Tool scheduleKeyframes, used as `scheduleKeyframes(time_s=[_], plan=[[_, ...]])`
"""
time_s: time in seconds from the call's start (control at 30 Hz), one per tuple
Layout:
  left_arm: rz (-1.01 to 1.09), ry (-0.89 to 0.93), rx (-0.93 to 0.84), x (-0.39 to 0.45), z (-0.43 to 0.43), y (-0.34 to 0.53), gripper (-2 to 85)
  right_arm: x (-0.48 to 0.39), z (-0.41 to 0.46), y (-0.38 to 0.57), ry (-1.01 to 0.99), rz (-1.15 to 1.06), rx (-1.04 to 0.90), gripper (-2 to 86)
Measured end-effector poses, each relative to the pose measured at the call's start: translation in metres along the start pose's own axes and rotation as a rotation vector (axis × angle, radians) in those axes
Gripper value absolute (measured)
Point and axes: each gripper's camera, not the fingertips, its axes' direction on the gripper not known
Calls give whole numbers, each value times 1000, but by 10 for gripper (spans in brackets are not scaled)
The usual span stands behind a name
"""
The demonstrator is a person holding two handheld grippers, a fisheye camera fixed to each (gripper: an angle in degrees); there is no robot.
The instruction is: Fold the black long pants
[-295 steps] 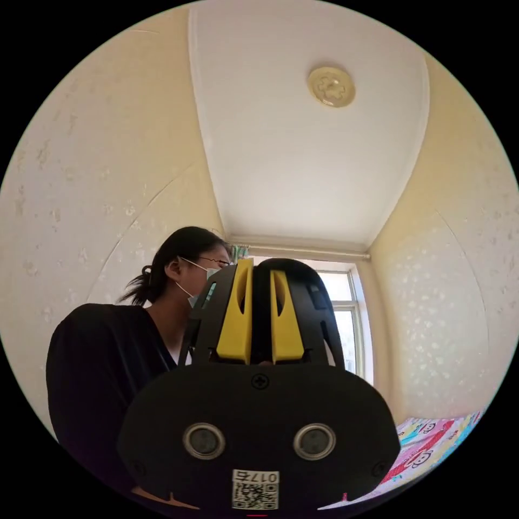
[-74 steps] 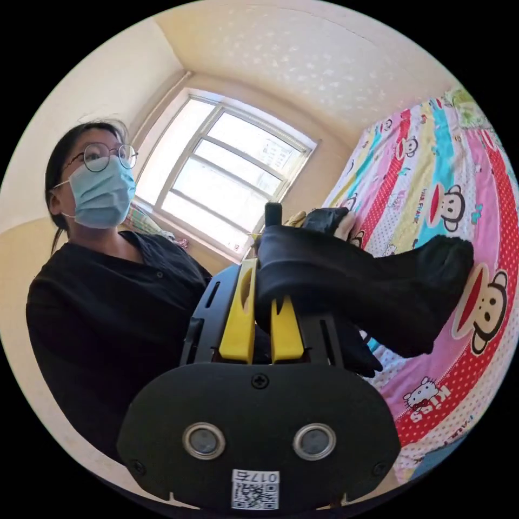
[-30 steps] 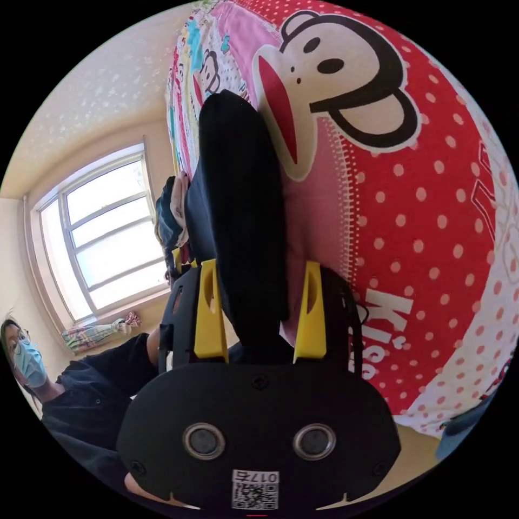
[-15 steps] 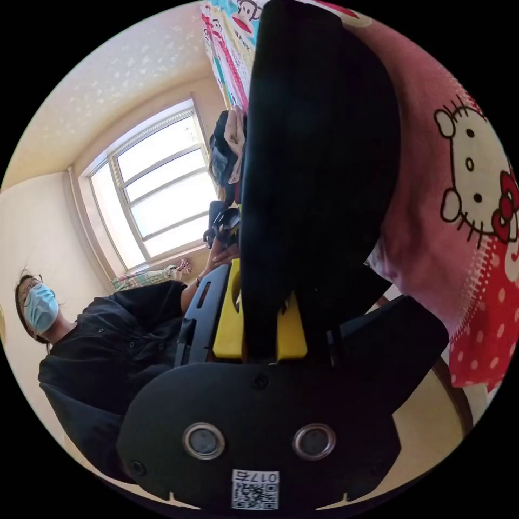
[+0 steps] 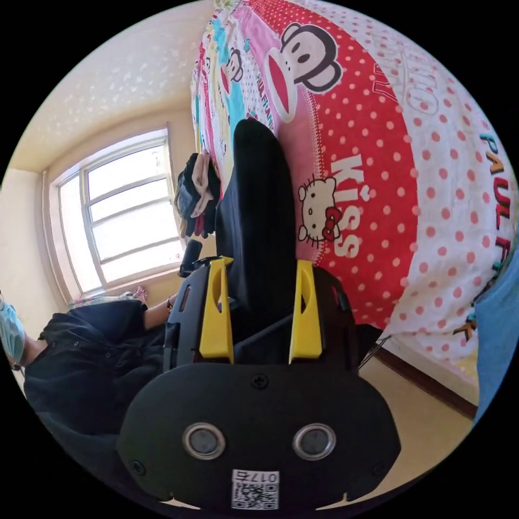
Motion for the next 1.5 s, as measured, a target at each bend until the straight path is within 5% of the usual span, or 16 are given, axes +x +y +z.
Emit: scheduleKeyframes(time_s=[0.17,0.27,0.4,0.53,0.7,0.9,1.03,1.17,1.23,1.33,1.5], plan=[[-52,-14,12,4,-18,-2,100,34,78,-50,-246,61,-188,185],[-90,-36,53,16,-41,2,95,12,94,-45,-69,8,-205,148],[13,-83,8,52,-72,6,88,-16,81,-31,-186,-72,-221,116],[130,26,-48,116,-95,20,91,-54,23,-6,-326,-202,-118,103],[340,25,-155,227,-65,32,94,-88,-77,40,-271,-327,75,102],[594,41,-349,358,48,31,100,-86,-208,115,-62,-387,370,106],[696,-129,-504,404,146,18,90,-4,-267,126,39,-244,477,120],[461,-284,-695,340,200,-29,10,145,-256,117,130,558,482,144],[309,-435,-737,286,187,-45,1,176,-232,118,95,723,412,147],[89,-612,-626,207,103,-60,-5,184,-208,141,-63,679,646,138],[-152,-582,-343,116,-75,-34,-8,181,-125,206,-110,676,862,47]])
